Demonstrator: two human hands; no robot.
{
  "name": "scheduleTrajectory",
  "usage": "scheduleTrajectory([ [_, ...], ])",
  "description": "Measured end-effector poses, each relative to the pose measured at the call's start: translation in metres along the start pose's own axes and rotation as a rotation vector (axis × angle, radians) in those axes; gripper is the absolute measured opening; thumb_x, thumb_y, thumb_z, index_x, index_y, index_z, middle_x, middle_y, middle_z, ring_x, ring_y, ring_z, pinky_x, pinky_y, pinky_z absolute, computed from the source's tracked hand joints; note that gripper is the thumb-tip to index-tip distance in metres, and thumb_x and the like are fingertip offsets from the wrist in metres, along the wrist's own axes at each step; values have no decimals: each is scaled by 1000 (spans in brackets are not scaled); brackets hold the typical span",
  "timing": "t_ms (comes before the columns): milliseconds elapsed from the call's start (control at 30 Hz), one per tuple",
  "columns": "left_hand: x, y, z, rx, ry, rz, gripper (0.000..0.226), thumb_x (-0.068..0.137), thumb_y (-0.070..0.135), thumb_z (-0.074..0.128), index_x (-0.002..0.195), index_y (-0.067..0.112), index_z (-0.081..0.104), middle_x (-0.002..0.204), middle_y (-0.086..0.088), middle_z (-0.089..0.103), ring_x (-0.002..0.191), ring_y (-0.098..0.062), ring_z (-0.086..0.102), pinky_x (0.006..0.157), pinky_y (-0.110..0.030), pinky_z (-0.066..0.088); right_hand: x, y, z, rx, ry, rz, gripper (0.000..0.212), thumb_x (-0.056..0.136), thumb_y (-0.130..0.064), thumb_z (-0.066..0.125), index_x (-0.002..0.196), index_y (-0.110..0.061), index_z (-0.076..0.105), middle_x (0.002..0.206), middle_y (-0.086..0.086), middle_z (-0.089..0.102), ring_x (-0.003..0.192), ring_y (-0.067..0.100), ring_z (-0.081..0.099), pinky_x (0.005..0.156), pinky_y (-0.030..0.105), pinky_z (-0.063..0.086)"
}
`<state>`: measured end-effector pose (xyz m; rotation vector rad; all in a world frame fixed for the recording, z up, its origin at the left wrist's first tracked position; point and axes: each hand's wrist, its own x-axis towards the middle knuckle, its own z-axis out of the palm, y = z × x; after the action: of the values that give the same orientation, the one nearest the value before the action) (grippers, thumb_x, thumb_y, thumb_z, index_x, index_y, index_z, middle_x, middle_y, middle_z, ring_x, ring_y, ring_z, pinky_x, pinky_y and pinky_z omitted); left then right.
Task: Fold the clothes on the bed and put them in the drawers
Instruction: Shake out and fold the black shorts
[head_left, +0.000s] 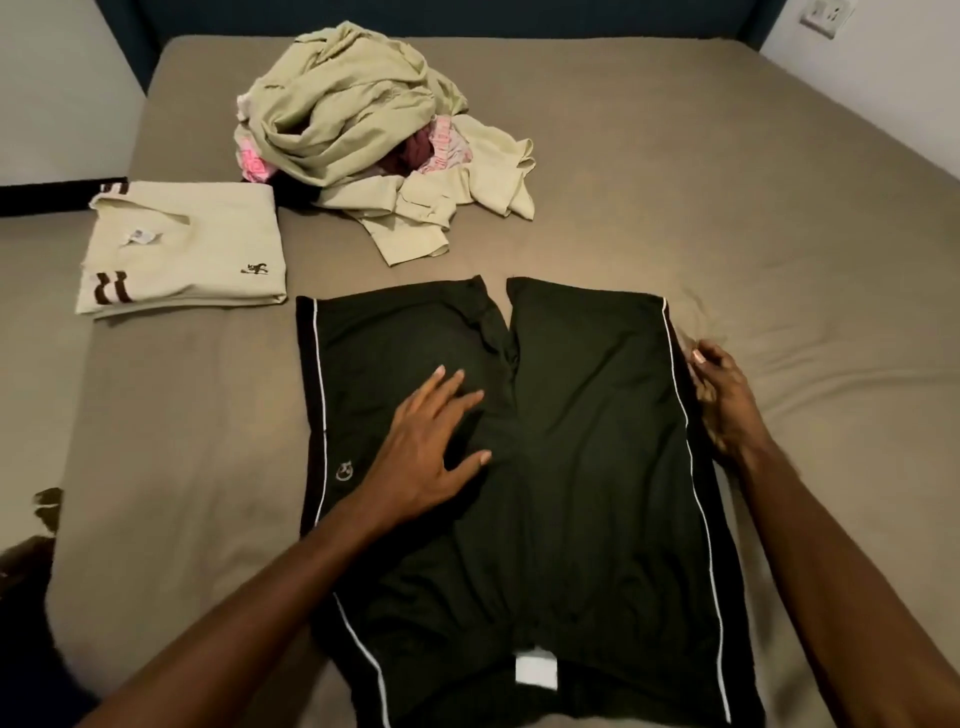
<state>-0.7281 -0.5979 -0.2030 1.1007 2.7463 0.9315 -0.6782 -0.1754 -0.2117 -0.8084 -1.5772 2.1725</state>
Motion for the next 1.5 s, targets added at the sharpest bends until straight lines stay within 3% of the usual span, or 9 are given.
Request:
scheduleTrajectory([
  [233, -92, 33, 27, 272, -115, 69, 97, 88, 87, 34, 160, 22, 32, 170, -10, 15, 159, -24, 5, 126, -55, 14, -136, 22, -16, -233, 87, -32, 42, 96, -1, 65, 137, -5, 55, 134, 11, 65, 109, 12, 70, 85, 19, 57],
  [400, -120, 52, 27, 367, -173, 51, 108, 86, 91, 26, 163, 15, 22, 169, -17, 15, 158, -30, 11, 124, -59, 15, -220, 40, -22, -932, 112, -196, 52, 95, -30, 74, 141, -13, 54, 141, 4, 48, 128, 14, 50, 111, 30, 39],
  [600, -151, 58, 17, 348, -142, -22, 134, 70, 104, 28, 164, 10, 11, 169, -18, 11, 158, -31, 6, 123, -59, 13, -292, 64, -16, -1493, 591, -256, 45, 99, -42, 59, 112, 1, 57, 104, 26, 57, 92, 44, 57, 69, 48, 51],
  [733, -161, 53, 12, 303, -192, 265, 103, 86, 84, 40, 164, 21, 16, 170, -16, 13, 159, -29, 2, 122, -60, 17, -306, 72, -18, -1558, 565, -190, 43, 103, -45, 51, 95, -3, 46, 80, 23, 60, 65, 41, 61, 54, 39, 44],
  [900, -164, 39, 19, 168, -101, 530, 59, 83, 31, 61, 140, 20, 62, 162, -13, 37, 154, -31, 25, 120, -60, 25, -305, 59, -31, -1383, 531, -118, 58, 101, -64, 38, 86, -8, 45, 75, 19, 61, 65, 36, 55, 60, 42, 46],
  [1000, -170, 47, 15, 209, 94, 547, 41, 75, 27, 66, 112, 15, 77, 128, -10, 69, 117, -30, 62, 91, -45, 53, -303, 53, -29, -1383, 483, -87, 67, 96, -73, 28, 86, -10, 47, 78, 17, 62, 67, 34, 55, 60, 39, 44],
  [1133, -176, 58, 11, 134, 159, 428, 29, 79, 27, 67, 104, 17, 78, 88, 0, 66, 78, -23, 59, 58, -34, 50, -319, 55, -15, -1569, 568, -347, 65, 103, -66, 28, 100, -8, 57, 90, 15, 61, 77, 34, 56, 61, 41, 49],
  [1300, -176, 58, 5, -19, 256, 356, 19, 87, 21, 71, 104, 18, 78, 92, 2, 69, 74, -19, 64, 58, -32, 52, -346, 66, 28, -1506, -10, -829, 42, 82, -40, 77, 111, -10, 69, 106, 8, 61, 91, 26, 57, 75, 39, 50],
  [1500, -179, 61, 4, -29, 253, 381, 19, 89, 22, 69, 104, 16, 78, 91, 1, 67, 71, -17, 64, 52, -32, 51, -337, 76, 41, -1546, -185, -912, 37, 81, -35, 72, 108, -9, 71, 105, 8, 62, 88, 27, 59, 72, 40, 51],
])
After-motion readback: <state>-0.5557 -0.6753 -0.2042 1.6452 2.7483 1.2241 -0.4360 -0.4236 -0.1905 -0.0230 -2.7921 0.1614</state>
